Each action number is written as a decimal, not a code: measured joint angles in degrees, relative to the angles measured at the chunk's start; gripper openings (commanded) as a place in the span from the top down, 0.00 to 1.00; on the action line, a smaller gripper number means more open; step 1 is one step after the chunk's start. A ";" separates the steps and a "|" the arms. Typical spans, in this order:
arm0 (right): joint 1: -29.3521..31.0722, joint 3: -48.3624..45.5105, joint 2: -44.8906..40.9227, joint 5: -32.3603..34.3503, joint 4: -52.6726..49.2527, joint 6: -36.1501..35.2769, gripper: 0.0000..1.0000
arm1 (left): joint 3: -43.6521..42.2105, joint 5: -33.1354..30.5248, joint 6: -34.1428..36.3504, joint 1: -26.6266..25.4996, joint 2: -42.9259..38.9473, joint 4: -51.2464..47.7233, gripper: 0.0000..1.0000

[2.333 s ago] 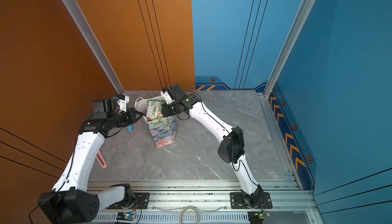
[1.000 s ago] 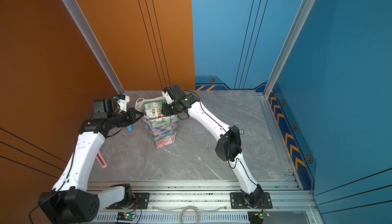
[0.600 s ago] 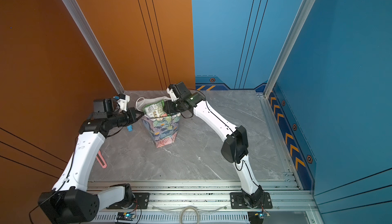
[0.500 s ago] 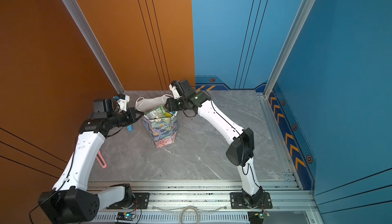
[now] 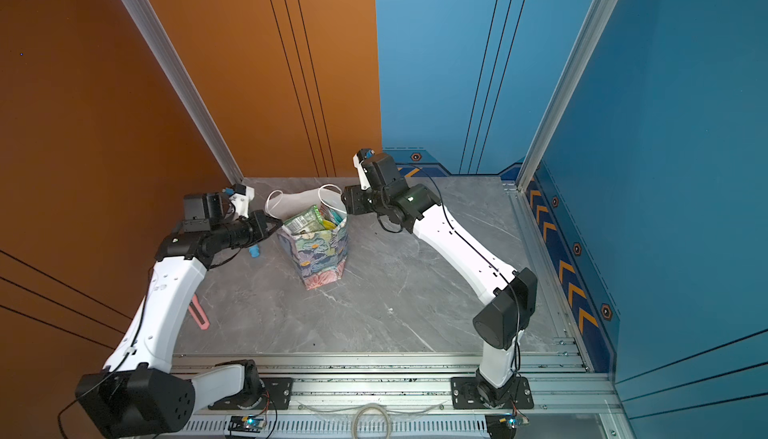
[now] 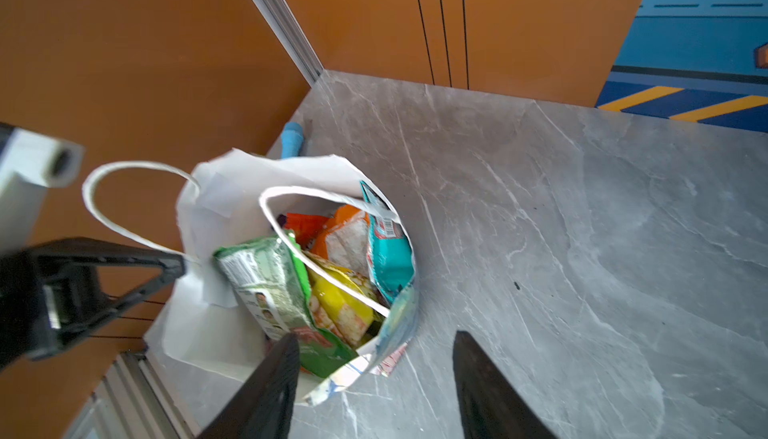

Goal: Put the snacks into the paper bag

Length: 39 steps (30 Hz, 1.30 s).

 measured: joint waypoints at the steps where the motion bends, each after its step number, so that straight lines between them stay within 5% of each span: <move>1: 0.00 -1.84 -0.55 0.46 0.24 0.02 0.30 | 0.11 0.00 0.11 0.00 0.00 0.04 0.74; 6: -0.11 -10.80 -5.01 2.36 3.67 -0.13 0.16 | 1.44 -0.02 -0.20 -0.37 0.00 0.04 0.23; 9: -1.25 -14.95 -8.66 3.61 6.56 -0.28 0.10 | 2.05 -0.20 -0.35 -0.85 -0.46 0.04 0.01; 13: -4.11 -19.93 -13.49 4.68 10.91 0.11 0.00 | 2.47 -0.44 -0.72 -1.14 -1.77 0.02 0.02; 22: -9.31 -31.74 -21.40 5.42 19.89 0.81 0.00 | 0.74 -3.96 -1.51 -1.55 -9.35 3.28 0.02; 31: -12.87 -51.34 -33.59 12.31 31.28 -2.03 0.00 | -20.63 -19.69 -5.46 -1.84 -31.61 21.46 0.02; 39: -18.91 -68.15 -41.29 18.84 37.90 -4.52 0.00 | -40.63 -34.23 -9.16 -2.82 -39.10 34.45 0.01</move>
